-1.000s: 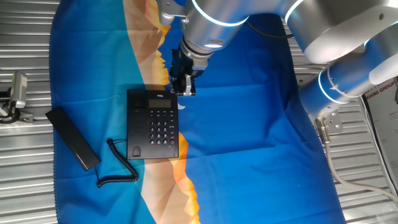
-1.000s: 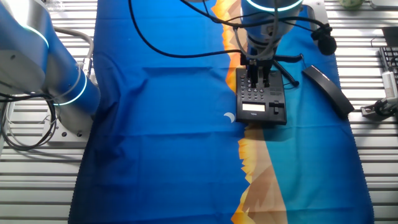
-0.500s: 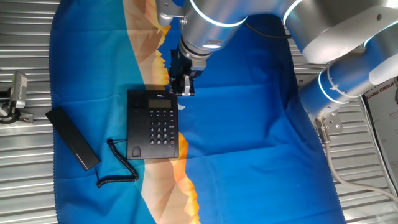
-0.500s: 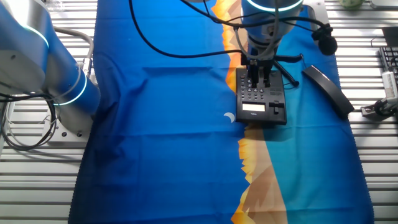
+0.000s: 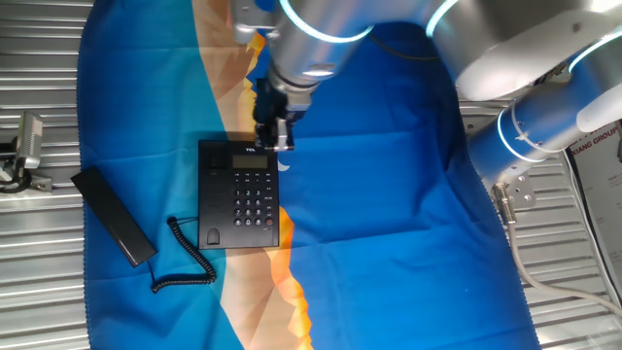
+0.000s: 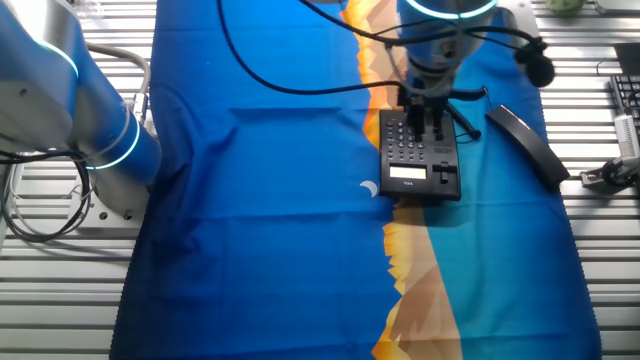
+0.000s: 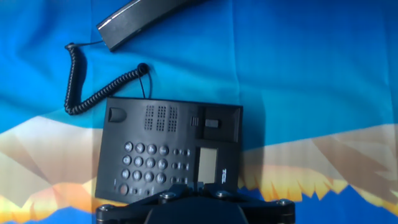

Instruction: Place the handset of the telephone on the corresponding phone cradle

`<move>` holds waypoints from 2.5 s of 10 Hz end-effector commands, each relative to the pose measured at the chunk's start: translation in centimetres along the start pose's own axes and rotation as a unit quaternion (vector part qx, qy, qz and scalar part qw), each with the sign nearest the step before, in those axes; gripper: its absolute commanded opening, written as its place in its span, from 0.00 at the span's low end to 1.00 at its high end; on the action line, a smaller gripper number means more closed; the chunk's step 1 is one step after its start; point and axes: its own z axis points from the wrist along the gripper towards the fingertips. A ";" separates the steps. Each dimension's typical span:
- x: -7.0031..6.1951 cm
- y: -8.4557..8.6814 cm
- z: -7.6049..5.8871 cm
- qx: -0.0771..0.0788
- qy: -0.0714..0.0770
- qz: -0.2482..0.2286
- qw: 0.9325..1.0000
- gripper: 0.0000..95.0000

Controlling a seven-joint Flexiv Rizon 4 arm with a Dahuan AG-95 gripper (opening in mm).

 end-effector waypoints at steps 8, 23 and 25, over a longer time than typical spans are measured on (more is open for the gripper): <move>-0.8 -0.2 1.1 0.006 0.000 -0.007 1.000 0.00; -2.5 0.1 1.3 0.009 0.001 -0.008 1.000 0.00; -3.6 0.3 1.4 0.008 0.003 -0.007 1.000 0.00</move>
